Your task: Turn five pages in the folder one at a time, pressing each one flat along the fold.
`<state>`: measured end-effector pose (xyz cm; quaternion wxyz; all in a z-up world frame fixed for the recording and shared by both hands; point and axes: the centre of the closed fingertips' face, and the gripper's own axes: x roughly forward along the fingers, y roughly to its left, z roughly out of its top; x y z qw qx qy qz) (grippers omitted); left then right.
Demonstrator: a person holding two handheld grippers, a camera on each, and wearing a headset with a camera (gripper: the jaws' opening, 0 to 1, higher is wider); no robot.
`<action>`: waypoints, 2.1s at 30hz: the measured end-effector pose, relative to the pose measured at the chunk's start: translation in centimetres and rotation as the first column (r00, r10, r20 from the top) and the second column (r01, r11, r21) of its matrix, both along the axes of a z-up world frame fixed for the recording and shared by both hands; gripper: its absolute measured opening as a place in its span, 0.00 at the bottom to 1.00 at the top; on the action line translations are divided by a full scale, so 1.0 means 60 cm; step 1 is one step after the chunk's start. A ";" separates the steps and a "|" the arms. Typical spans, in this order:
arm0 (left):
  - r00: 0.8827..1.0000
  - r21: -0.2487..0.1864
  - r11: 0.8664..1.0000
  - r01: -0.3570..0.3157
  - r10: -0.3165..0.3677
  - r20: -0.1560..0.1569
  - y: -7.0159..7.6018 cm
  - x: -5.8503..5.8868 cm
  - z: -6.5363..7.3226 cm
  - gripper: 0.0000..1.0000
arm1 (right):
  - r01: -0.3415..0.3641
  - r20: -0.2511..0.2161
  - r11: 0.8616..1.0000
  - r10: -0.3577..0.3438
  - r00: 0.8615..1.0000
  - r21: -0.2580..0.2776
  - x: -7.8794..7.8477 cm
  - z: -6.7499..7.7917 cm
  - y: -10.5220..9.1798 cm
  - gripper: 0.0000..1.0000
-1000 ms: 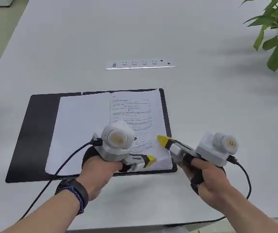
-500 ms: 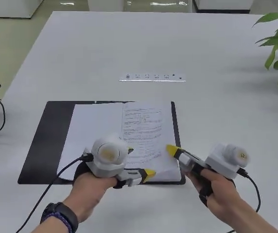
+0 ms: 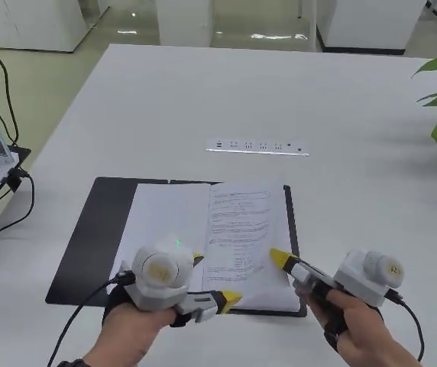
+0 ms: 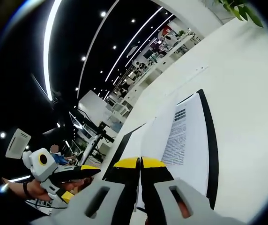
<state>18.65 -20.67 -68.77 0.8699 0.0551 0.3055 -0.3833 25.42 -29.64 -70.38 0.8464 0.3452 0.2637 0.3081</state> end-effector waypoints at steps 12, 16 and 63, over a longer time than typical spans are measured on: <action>0.996 -0.006 0.996 -0.091 0.091 0.017 0.082 -0.013 0.017 0.59 | -0.020 0.013 1.000 0.020 1.000 0.015 -0.004 0.017 0.048 0.00; 0.991 -0.017 0.991 -0.135 0.135 0.016 0.112 -0.020 0.022 0.59 | -0.044 0.028 0.999 0.044 0.999 0.008 -0.007 0.025 0.071 0.00; 0.938 -0.067 0.938 -0.341 0.344 0.042 0.281 -0.040 0.058 0.63 | -0.169 -0.074 0.983 0.173 0.982 0.067 -0.016 0.014 0.331 0.00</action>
